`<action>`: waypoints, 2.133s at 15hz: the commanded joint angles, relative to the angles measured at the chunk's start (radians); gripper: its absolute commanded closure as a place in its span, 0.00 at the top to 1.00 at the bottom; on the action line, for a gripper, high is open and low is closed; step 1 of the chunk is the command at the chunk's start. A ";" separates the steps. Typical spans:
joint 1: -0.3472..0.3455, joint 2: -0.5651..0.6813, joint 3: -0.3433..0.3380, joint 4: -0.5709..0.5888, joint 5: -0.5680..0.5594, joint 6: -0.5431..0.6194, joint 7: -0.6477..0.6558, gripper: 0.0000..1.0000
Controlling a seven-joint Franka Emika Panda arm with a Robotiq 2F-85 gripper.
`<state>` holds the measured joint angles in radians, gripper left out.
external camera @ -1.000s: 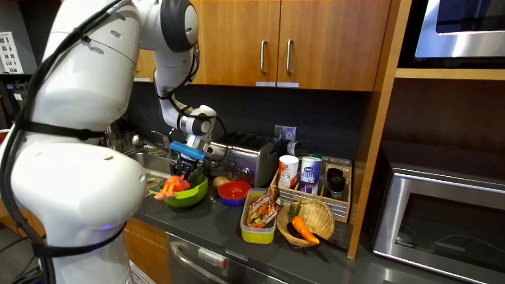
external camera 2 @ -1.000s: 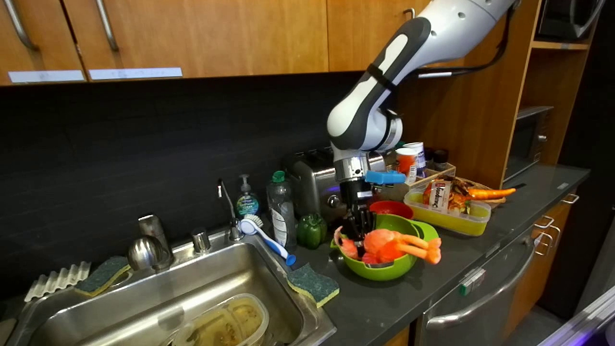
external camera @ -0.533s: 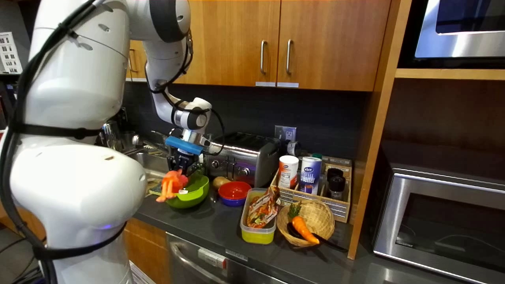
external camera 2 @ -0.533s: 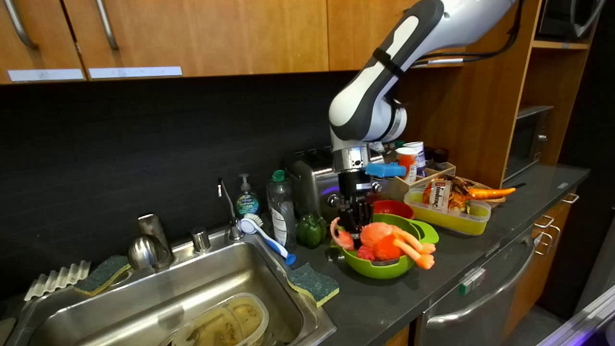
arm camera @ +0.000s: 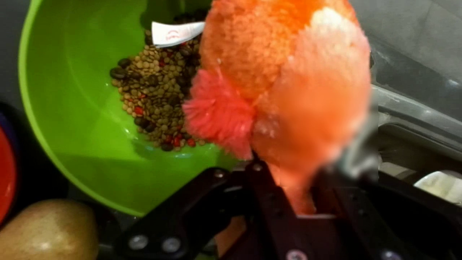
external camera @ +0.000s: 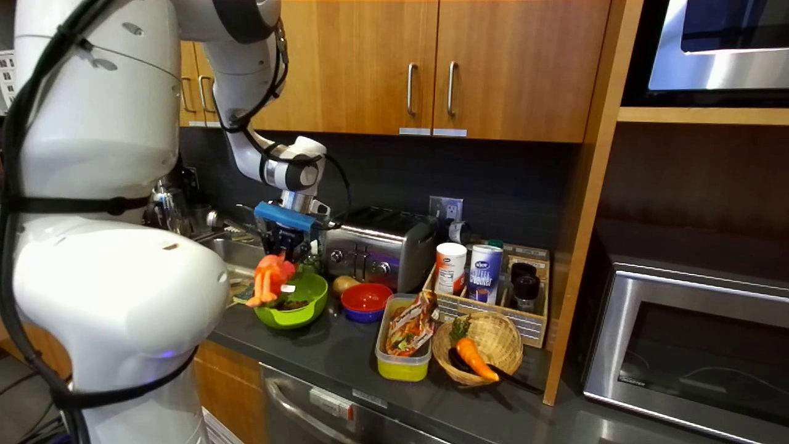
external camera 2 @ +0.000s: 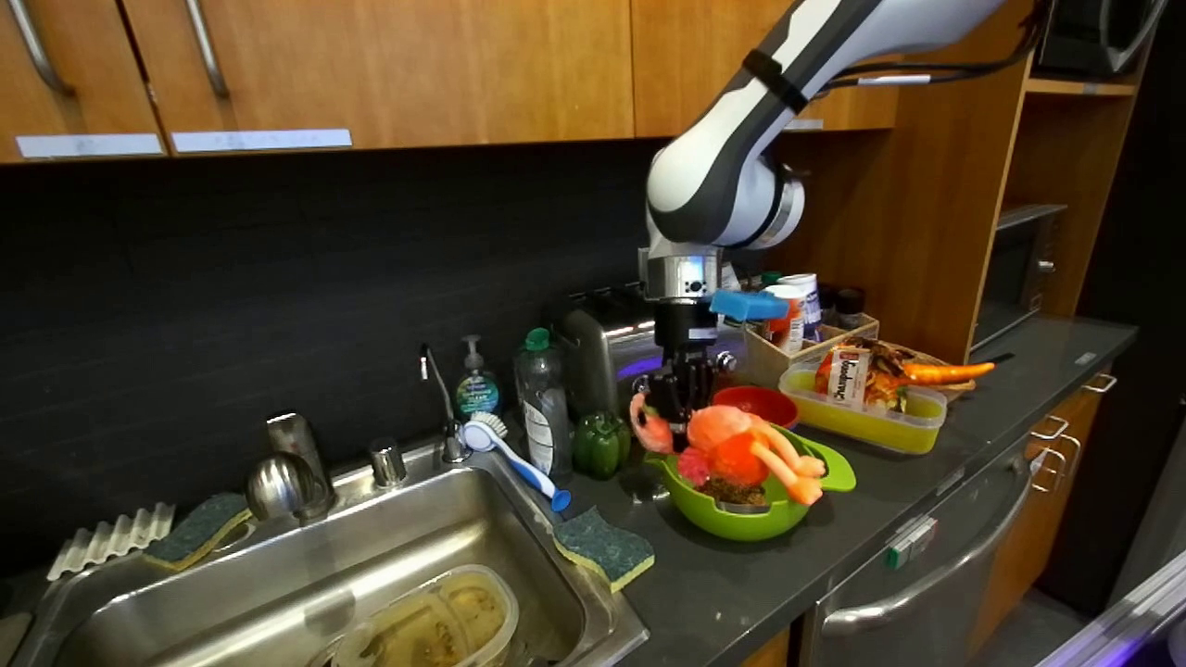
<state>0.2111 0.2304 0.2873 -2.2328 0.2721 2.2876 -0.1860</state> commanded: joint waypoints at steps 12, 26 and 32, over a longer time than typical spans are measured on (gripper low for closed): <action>-0.063 -0.346 -0.117 -0.229 0.180 0.105 -0.057 0.06; -0.200 -0.449 -0.351 -0.155 -0.070 -0.363 -0.245 0.06; -0.251 -0.410 -0.450 -0.117 -0.051 -0.354 -0.404 0.06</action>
<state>-0.0196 -0.2012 -0.1303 -2.3777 0.2056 1.9567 -0.5177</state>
